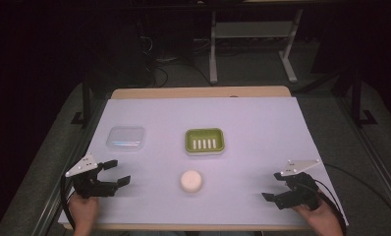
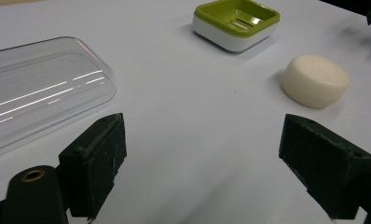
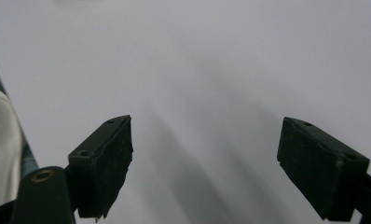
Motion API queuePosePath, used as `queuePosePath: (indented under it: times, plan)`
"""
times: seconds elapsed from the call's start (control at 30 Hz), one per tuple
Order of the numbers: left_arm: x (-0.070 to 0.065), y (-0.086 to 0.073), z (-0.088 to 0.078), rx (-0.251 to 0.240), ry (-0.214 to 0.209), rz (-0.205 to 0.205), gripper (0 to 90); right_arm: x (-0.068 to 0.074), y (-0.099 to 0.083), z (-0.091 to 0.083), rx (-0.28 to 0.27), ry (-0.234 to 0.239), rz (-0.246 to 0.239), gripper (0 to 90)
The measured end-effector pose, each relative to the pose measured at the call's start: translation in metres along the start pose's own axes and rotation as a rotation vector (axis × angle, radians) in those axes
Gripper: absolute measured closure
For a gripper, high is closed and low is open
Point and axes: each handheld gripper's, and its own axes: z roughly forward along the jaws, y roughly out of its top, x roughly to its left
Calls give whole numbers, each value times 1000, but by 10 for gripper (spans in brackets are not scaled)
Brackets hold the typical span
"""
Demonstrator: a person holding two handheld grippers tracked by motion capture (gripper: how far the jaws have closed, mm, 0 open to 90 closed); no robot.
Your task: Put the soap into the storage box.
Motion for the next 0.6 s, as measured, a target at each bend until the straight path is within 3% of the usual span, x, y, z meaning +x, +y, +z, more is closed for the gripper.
queuePosePath:
  times: [0.07, 0.17, 0.6]
  plan:
    - [-1, 0, 1, 0, 0, 1, 145, 2, 1, 0, 1, -2, -8, 174]
    - [0, -1, -1, -4, -2, 1, 145, 15, 7, 8, 14, 7, -64, 174]
    - [1, -1, -4, -14, 3, -3, 145, 38, 27, 16, -4, 48, -124, 174]
